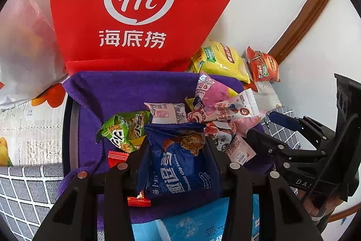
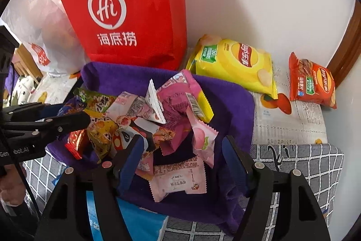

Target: Organize snacks

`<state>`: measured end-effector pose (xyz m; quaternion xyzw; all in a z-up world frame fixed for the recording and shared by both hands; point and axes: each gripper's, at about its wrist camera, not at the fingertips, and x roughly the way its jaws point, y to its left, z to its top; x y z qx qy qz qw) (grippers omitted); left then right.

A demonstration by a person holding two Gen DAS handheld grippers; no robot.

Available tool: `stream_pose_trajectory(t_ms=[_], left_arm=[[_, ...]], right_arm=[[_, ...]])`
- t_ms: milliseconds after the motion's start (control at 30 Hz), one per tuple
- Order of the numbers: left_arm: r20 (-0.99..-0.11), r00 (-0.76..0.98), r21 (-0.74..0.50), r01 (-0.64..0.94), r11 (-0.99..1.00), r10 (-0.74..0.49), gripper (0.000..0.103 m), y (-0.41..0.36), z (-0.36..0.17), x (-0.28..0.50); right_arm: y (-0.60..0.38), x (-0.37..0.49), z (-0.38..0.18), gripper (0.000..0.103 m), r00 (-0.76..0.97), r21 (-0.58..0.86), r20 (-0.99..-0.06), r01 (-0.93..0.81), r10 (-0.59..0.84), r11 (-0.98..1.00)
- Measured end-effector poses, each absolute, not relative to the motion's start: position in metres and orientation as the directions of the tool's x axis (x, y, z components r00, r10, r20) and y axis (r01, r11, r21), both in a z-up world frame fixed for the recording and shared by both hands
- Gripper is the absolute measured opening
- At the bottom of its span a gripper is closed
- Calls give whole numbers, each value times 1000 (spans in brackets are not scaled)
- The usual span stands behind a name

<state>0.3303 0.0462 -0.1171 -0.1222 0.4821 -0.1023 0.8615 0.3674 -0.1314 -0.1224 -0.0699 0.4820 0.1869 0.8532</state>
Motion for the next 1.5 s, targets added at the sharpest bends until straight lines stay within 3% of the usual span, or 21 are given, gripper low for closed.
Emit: stream_pose_trajectory(t_ms=[367,800,967,1167,1500], left_arm=[[-795,527,-316,60,947,-299,57,44,-111,329],[-776,581,-260,64,963,-248,59,45,-85,318],[-769,602,-225,60,973,-214,60,43,-68,308],[-762,607,-238,64,969,-227,64,36,-59,276],[-725,666,-195,46,980,-176,81,31,-43,189]], right_arm=[[-133,364,-116,71,485,65,-835,-381,259,922],[-138,345,-83,71,551,42,-796,-363,251,931],[-142,323,-59,71,568,113,-765,-348,304,931],[-145,291,-53,71,574,97,-769,-327,280,940],[-165,203,-29,71,671,45,-710,-263,216,964]])
